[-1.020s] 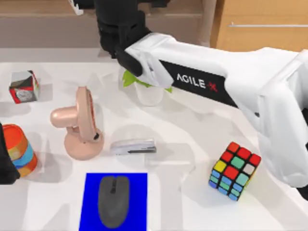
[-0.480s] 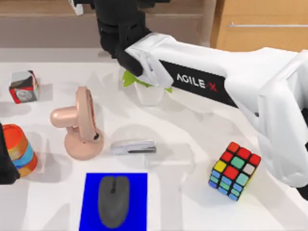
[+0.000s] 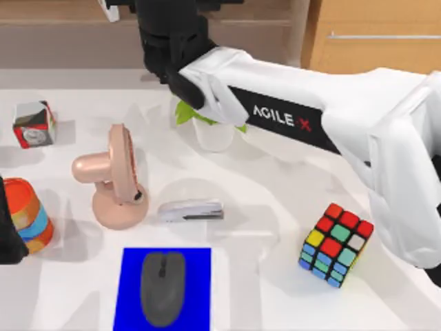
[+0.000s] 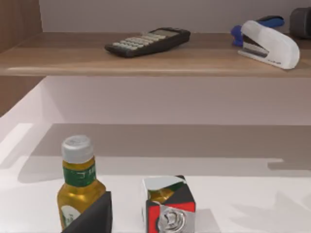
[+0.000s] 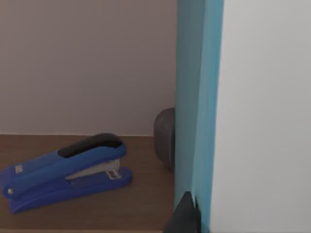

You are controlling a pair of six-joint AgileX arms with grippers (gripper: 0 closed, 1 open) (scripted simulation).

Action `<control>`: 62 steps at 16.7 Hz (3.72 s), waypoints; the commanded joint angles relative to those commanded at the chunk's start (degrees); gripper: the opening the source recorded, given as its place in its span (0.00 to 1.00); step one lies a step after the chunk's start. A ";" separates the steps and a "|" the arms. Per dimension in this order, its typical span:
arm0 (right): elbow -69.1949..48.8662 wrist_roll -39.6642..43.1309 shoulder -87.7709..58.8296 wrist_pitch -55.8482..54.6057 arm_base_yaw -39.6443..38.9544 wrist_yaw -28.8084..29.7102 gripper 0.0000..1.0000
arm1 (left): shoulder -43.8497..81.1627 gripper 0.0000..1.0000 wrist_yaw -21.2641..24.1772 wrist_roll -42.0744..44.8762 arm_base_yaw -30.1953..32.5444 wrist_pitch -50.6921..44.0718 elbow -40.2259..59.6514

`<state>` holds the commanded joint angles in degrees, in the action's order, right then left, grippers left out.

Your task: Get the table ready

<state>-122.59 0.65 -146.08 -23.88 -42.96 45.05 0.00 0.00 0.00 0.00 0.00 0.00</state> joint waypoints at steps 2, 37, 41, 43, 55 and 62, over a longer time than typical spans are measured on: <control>0.00 0.00 0.00 0.00 0.00 0.00 0.00 | 0.00 1.00 0.00 0.00 0.00 0.00 0.00; 71.64 -34.30 63.45 3.63 10.85 -43.59 0.00 | 0.00 1.00 0.00 0.00 0.00 0.00 0.00; 80.96 -44.30 69.03 3.32 22.36 -53.47 0.00 | 0.00 1.00 0.00 0.00 0.00 0.00 0.00; 83.95 -49.45 68.86 2.62 29.32 -57.49 0.00 | 0.00 1.00 0.00 0.00 0.00 0.00 0.00; 78.10 -77.82 48.21 -10.70 68.83 -70.09 0.00 | 0.00 1.00 0.00 0.00 0.00 0.00 0.00; 71.08 -83.84 38.20 -15.98 72.84 -71.62 0.00 | 0.00 1.00 0.00 0.00 0.00 0.00 0.00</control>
<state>-51.51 -83.19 -107.88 -39.87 29.88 -26.57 0.00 0.00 0.00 0.00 0.00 0.00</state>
